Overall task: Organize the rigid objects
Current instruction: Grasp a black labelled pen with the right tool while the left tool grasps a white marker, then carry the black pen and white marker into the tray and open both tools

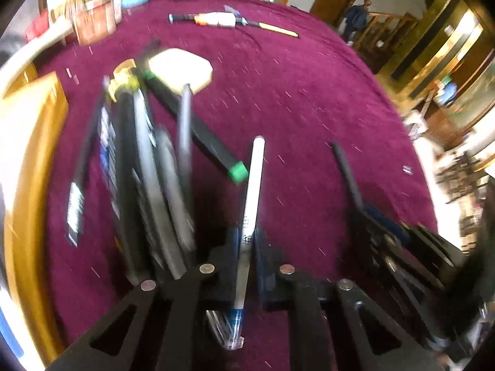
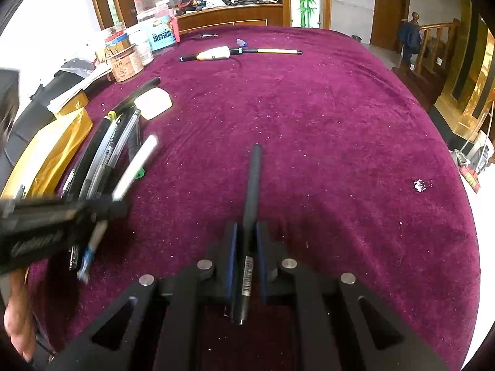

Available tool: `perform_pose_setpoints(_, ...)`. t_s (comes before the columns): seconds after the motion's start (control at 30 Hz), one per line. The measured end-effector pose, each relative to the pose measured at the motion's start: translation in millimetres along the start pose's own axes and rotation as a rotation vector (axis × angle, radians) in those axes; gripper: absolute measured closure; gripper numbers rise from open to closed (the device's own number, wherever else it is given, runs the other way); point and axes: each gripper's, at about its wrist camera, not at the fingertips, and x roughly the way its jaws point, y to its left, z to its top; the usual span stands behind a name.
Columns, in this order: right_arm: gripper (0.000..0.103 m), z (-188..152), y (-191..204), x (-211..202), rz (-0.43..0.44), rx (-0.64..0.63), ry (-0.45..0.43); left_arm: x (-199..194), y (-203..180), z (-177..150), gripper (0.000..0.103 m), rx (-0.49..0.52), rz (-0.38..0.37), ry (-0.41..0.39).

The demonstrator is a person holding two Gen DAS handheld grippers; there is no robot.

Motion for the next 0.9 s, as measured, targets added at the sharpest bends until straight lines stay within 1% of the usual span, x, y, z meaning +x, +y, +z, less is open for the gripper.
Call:
perform_pose_setpoints(0.07,0.091,0.3,0.7,0.6,-0.006,-0.005,0.000,-2.0,-0.5,-5.2,0.094,-0.001,-0.004,-0.024)
perform_pose_setpoints(0.17,0.091,0.2,4.2,1.2,-0.027,-0.024,-0.002,-2.5,-0.1,-6.6,0.094,-0.024,-0.012,-0.032)
perform_pose_setpoints(0.27,0.091,-0.2,3.2,0.8,-0.014,-0.013,-0.001,-0.3,3.6,-6.0,0.094,-0.060,-0.029,-0.045)
perform_pose_setpoints(0.33,0.091,0.0,4.2,0.9,-0.016,-0.012,0.000,0.1,0.7,-6.7,0.094,-0.051,-0.008,-0.051)
perform_pose_setpoints(0.4,0.091,0.4,7.0,1.6,-0.030,-0.025,0.000,0.0,-2.1,-5.9,0.097,-0.060,0.013,-0.044)
perform_pose_setpoints(0.47,0.092,1.0,6.9,2.2,-0.029,-0.027,-0.001,-6.0,-0.3,-6.4,0.097,-0.082,-0.022,-0.044)
perform_pose_setpoints(0.5,0.092,1.1,4.0,1.7,-0.015,-0.013,-0.001,-18.8,1.5,-11.1,0.097,-0.101,-0.070,-0.074)
perform_pose_setpoints(0.57,0.092,0.3,-5.3,-3.2,0.065,0.030,-0.011,-39.6,6.9,-18.0,0.097,-0.123,-0.129,-0.115)
perform_pose_setpoints(0.6,0.092,-0.3,-7.2,-6.1,0.081,0.040,-0.020,-58.1,14.7,-23.6,0.097,-0.149,-0.169,-0.144)
perform_pose_setpoints(0.67,0.092,-1.6,-4.6,-15.1,0.097,0.049,-0.034,-89.2,31.6,-32.3,0.097,-0.189,-0.208,-0.189)
perform_pose_setpoints(0.7,0.092,-0.8,3.7,-23.6,0.122,0.038,-0.049,-100.3,37.6,-34.6,0.097,-0.201,-0.218,-0.207)
perform_pose_setpoints(0.73,0.092,0.3,11.2,-30.4,0.143,0.027,-0.063,-122.5,52.3,-40.9,0.097,-0.236,-0.228,-0.250)
perform_pose_setpoints(0.77,0.092,2.2,21.4,-37.8,0.172,0.013,-0.078,-134.0,60.9,-43.2,0.097,-0.256,-0.227,-0.271)
perform_pose_setpoints(0.8,0.092,4.4,32.2,-44.3,0.206,-0.001,-0.089,-152.0,75.9,-48.5,0.097,-0.297,-0.225,-0.304)
perform_pose_setpoints(0.87,0.092,9.3,62.7,-58.9,0.317,-0.037,-0.107,-173.0,97.2,-56.1,0.097,-0.355,-0.218,-0.343)
perform_pose_setpoints(0.9,0.092,11.7,76.2,-63.5,0.367,-0.052,-0.108,-187.3,116.1,-62.6,0.097,-0.400,-0.210,-0.372)
